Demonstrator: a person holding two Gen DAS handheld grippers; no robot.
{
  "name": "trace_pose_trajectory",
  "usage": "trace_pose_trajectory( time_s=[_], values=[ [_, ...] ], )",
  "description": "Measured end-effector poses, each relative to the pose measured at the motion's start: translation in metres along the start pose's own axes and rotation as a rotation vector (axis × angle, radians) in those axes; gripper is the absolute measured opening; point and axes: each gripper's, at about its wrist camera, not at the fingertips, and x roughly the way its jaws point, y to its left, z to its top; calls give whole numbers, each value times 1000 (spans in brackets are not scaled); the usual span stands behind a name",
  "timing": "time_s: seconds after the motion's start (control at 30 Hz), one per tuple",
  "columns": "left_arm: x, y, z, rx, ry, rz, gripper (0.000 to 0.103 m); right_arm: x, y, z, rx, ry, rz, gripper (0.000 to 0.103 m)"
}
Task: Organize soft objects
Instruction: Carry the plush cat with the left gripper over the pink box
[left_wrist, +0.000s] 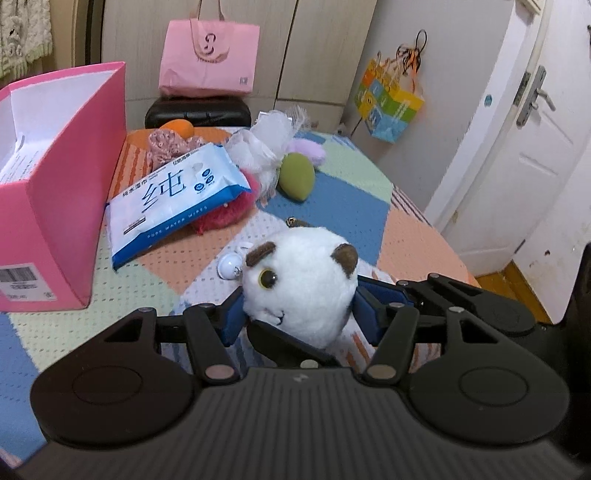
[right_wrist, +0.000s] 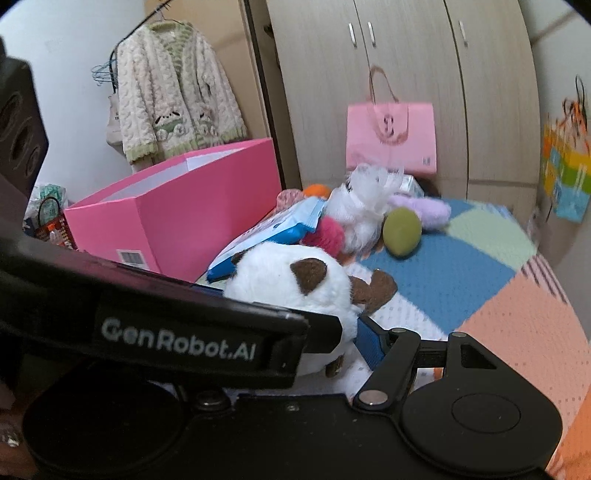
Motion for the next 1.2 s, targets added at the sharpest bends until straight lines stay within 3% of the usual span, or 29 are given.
trace_pose_trajectory(
  time_s=[0.4, 0.83, 1.2],
  values=[
    [-66, 13, 9, -52, 79, -1, 58, -29, 47, 28, -34, 91, 44, 74],
    [-130, 66, 16, -150, 144, 39, 57, -29, 116, 58, -131, 157, 164, 74],
    [-167, 104, 50, -151, 92, 91, 56, -12, 159, 103, -191, 122, 216, 74]
  ],
)
